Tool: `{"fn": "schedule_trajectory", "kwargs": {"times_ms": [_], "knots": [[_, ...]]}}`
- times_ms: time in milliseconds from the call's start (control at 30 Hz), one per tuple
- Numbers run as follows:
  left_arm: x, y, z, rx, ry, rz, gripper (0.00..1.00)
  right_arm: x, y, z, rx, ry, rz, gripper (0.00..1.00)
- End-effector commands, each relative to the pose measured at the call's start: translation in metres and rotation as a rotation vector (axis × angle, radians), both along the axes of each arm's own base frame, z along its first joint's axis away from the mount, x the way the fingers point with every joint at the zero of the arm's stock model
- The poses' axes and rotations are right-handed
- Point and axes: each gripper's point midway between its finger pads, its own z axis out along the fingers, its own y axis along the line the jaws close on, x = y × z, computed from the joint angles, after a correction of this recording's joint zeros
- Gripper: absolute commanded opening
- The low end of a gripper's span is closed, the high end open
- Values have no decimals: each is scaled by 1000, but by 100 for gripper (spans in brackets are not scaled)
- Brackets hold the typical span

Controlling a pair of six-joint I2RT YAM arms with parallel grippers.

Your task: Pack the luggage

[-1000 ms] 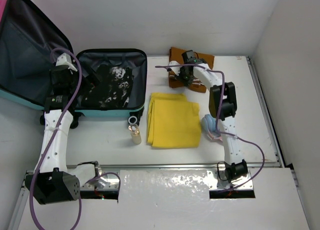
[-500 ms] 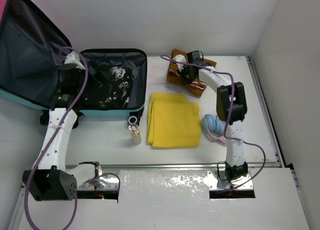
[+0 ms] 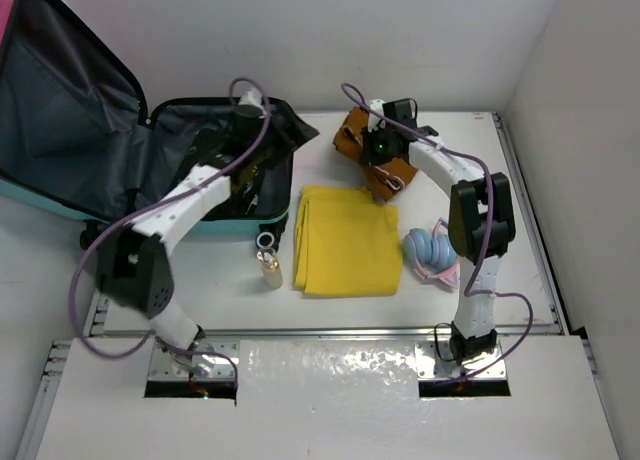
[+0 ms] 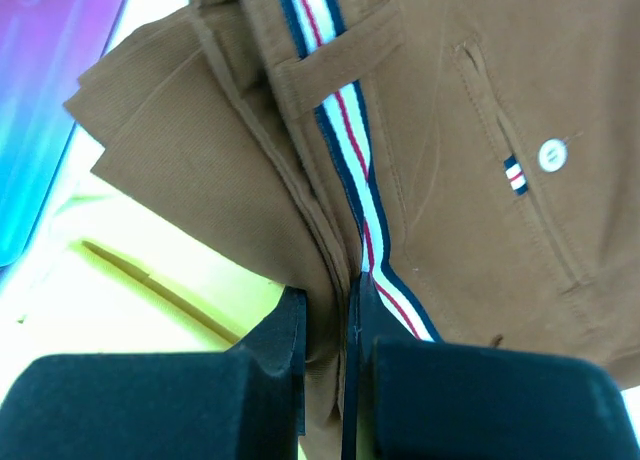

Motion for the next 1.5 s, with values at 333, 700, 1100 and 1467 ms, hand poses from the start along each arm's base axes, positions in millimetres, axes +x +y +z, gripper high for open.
{"fn": "schedule_trajectory", "kwargs": {"times_ms": [333, 700, 1100, 1467], "knots": [[88, -99, -36, -145, 83, 42, 100, -5, 24, 63, 215, -161, -11, 0], [96, -143, -71, -135, 164, -13, 100, -13, 39, 71, 243, -182, 48, 0], [83, -131, -122, -89, 260, 51, 95, -17, 51, 86, 306, -211, 62, 0], [110, -167, -87, -112, 125, -83, 0, -39, 64, 112, 348, -276, 155, 3]]}}
